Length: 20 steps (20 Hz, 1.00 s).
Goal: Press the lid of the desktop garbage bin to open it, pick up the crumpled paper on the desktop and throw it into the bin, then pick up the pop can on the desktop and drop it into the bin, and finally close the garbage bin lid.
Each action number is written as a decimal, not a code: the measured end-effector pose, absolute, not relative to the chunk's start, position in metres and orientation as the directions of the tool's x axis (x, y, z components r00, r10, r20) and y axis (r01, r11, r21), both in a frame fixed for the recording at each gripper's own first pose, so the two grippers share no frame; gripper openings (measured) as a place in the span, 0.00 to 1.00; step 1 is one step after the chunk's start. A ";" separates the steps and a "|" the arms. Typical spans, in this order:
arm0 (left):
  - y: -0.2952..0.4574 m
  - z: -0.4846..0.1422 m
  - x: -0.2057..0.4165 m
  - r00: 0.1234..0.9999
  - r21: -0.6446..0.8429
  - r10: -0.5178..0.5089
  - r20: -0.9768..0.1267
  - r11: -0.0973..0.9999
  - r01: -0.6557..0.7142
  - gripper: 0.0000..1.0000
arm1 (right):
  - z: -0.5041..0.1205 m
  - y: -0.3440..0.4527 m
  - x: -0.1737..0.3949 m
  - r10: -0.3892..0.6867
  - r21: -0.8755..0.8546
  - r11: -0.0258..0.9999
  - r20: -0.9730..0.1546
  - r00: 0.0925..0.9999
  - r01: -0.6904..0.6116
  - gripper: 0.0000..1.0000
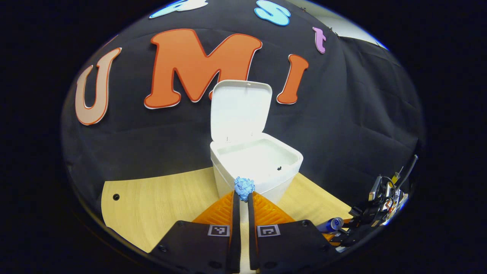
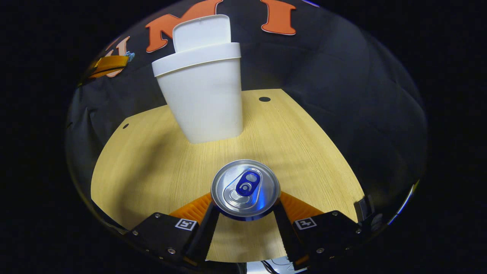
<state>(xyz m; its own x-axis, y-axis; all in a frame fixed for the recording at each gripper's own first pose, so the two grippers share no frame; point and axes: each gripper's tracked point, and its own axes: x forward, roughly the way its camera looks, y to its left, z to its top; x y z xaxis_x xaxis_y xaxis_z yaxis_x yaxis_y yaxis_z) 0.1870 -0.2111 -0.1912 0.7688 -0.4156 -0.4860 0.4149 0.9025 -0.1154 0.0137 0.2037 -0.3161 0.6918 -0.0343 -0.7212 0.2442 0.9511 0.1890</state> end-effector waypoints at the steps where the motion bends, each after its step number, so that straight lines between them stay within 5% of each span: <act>1: -0.217 -0.190 0.192 0.773 -0.103 -0.415 -0.480 0.902 0.420 0.12 | -0.318 0.201 0.014 -0.035 0.194 0.948 -0.724 0.689 0.251 0.78; 20: -0.274 -0.231 0.253 0.759 -0.135 -0.401 -0.513 0.911 0.391 0.13 | -0.289 0.144 0.027 -0.126 0.165 0.932 -0.686 0.717 0.322 0.78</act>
<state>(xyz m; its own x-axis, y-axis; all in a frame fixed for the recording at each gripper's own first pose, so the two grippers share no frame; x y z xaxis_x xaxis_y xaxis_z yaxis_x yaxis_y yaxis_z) 0.2531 -0.2741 -0.2306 0.7591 -0.4014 -0.5125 0.3906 0.9107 -0.1347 0.0270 0.1442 -0.2894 0.7170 -0.1263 -0.6856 0.3216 0.9325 0.1646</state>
